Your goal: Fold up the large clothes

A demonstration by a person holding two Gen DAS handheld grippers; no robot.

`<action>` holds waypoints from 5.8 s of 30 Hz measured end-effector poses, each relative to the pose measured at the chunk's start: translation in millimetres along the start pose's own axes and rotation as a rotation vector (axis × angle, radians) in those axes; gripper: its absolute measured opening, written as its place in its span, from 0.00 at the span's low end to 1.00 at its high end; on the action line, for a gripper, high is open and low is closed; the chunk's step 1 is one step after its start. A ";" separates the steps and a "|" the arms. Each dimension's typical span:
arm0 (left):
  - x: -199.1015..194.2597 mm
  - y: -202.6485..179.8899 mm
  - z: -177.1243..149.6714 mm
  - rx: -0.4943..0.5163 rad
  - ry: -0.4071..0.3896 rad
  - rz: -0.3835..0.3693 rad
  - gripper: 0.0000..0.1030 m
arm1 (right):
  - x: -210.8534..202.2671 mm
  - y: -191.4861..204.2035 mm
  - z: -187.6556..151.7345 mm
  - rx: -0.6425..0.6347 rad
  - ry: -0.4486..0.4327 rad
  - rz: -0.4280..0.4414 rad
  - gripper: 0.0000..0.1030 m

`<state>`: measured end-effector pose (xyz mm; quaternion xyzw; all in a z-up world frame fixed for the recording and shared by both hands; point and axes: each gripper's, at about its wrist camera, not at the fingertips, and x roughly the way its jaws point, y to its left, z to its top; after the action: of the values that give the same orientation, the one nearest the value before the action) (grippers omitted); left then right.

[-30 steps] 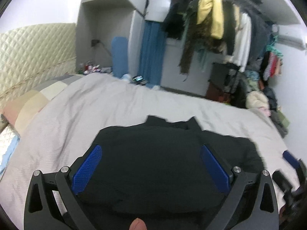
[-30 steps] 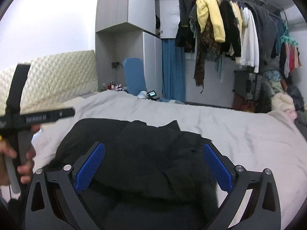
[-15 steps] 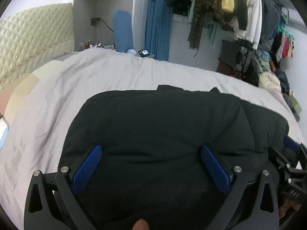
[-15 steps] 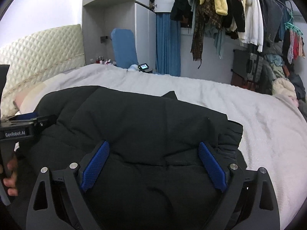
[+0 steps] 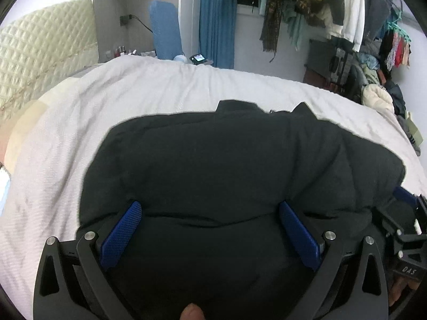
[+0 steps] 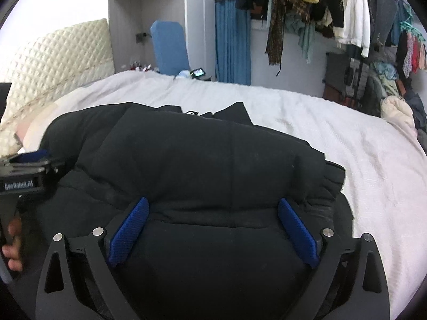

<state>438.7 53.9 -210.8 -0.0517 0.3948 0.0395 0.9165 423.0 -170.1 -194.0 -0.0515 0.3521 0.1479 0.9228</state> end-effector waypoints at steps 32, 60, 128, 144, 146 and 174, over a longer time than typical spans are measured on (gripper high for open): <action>-343.0 12.7 -56.5 -0.169 -0.148 -0.230 1.00 | -287.6 26.1 -39.5 0.053 -0.158 0.003 0.95; -183.7 162.4 -194.4 -0.378 0.617 -0.267 1.00 | -212.2 -117.8 -162.4 0.567 0.342 0.164 0.95; -132.9 142.9 -224.4 -0.532 0.533 -0.466 0.46 | -168.0 -46.0 -157.2 0.397 0.521 0.574 0.33; -210.7 162.5 -188.9 -0.614 0.305 -0.642 0.04 | -250.8 -43.4 -125.6 0.324 0.208 0.590 0.07; -233.6 167.5 -180.6 -0.599 0.272 -0.662 0.03 | -266.0 -45.9 -126.5 0.336 0.170 0.606 0.07; -394.6 213.8 -162.5 -0.436 0.364 -0.630 0.06 | -354.7 -72.2 -111.8 0.475 0.098 0.630 0.07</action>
<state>27.2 232.9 -48.2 -0.3686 0.4974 -0.1698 0.7668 123.2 -345.0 -42.3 0.2671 0.4185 0.3355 0.8006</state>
